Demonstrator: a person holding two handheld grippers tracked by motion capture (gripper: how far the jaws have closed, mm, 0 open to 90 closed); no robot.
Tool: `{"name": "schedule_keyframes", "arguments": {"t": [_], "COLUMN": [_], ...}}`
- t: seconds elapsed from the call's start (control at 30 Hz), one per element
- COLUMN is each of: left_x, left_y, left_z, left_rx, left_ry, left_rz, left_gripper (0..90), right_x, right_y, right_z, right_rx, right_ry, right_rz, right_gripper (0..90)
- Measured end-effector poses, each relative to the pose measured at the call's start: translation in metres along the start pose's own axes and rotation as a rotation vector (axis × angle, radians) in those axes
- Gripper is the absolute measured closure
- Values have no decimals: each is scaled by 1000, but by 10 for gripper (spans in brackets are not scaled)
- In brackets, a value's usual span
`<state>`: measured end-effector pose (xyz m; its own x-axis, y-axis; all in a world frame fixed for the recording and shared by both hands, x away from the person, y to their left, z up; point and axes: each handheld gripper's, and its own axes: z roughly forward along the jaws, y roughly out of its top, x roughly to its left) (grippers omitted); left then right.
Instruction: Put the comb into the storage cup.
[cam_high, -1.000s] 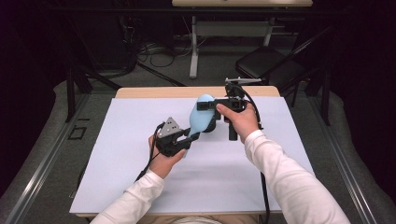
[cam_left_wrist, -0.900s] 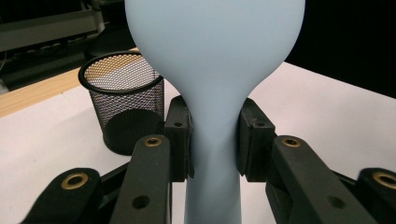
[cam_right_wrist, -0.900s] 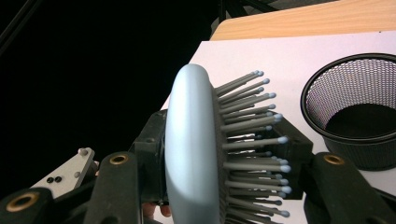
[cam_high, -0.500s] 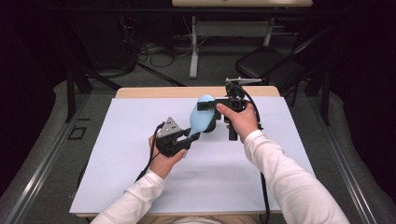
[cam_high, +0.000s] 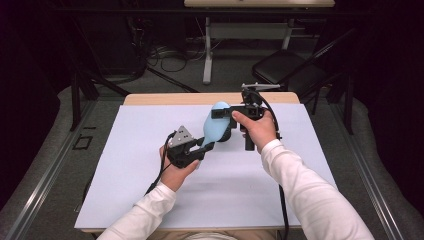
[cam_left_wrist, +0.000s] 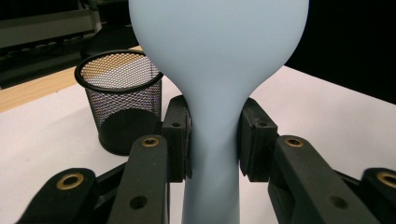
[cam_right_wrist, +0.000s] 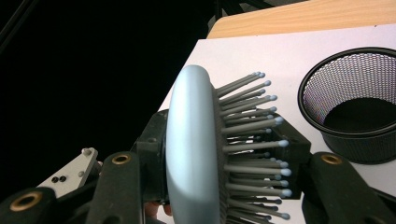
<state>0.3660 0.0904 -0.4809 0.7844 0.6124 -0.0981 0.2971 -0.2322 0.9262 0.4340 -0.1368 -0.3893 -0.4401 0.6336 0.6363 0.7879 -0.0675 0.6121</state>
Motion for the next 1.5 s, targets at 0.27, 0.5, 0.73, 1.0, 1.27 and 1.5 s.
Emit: {"name": "schedule_keyframes", "arguments": {"t": [0.27,0.5,0.73,1.0,1.27,1.5], "left_x": [0,2,3,4,4,5], "left_y": [0,-1,0,0,1,2], "left_z": [0,1,1,2,1,-1], "left_rx": [3,-5,-15,-21,-28,-33], "left_ry": [3,6,9,-11,-9,3], "left_rz": [-3,-24,-47,-55,-57,-57], "left_gripper": [664,586,496,446,438,436], "right_x": [0,-1,-2,-5,-9,-14], "right_y": [0,0,0,1,2,3], "right_z": [0,-1,-2,-4,-7,-11], "right_rx": [3,-2,-10,-16,-24,-31], "right_ry": [5,-1,-4,-14,-21,-33], "right_rz": [5,5,6,10,14,23], "right_gripper": [489,489,489,489,489,489]}}
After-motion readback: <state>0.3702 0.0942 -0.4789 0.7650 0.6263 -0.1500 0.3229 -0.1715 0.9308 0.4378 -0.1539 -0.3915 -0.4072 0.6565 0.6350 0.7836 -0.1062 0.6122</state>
